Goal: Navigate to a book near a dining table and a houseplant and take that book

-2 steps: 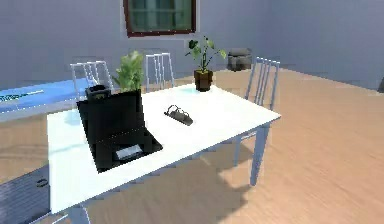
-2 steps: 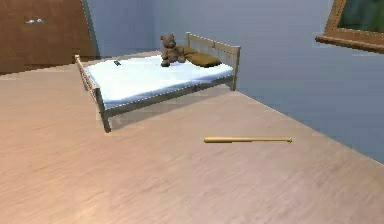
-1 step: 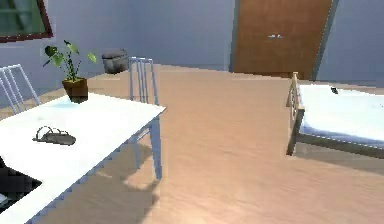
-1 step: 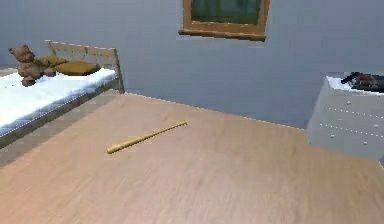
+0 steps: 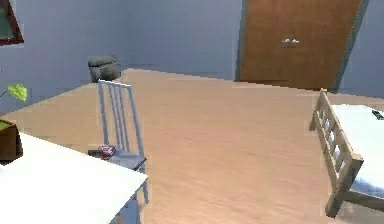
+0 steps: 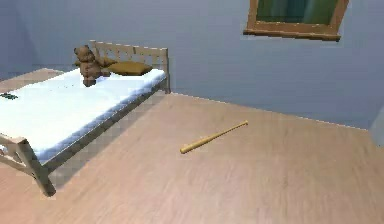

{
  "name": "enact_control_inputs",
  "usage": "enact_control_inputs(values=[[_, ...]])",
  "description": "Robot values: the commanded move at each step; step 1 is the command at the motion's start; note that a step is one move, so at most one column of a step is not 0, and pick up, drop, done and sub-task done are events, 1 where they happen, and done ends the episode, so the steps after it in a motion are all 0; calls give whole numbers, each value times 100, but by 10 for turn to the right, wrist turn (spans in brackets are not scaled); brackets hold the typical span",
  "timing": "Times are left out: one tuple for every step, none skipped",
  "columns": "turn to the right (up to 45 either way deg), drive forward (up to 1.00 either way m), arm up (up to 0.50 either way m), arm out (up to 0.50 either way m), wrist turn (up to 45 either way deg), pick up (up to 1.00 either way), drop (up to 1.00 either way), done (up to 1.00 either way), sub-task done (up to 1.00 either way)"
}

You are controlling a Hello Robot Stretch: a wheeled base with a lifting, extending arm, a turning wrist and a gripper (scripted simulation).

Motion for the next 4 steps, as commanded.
enact_control_inputs(values=[[240,0,0,0,0,0,0,0,0],[0,25,0,0,0,0,0,0,0],[-450,0,0,0,0,0,0,0,0],[-450,0,0,0,0,0,0,0,0]])
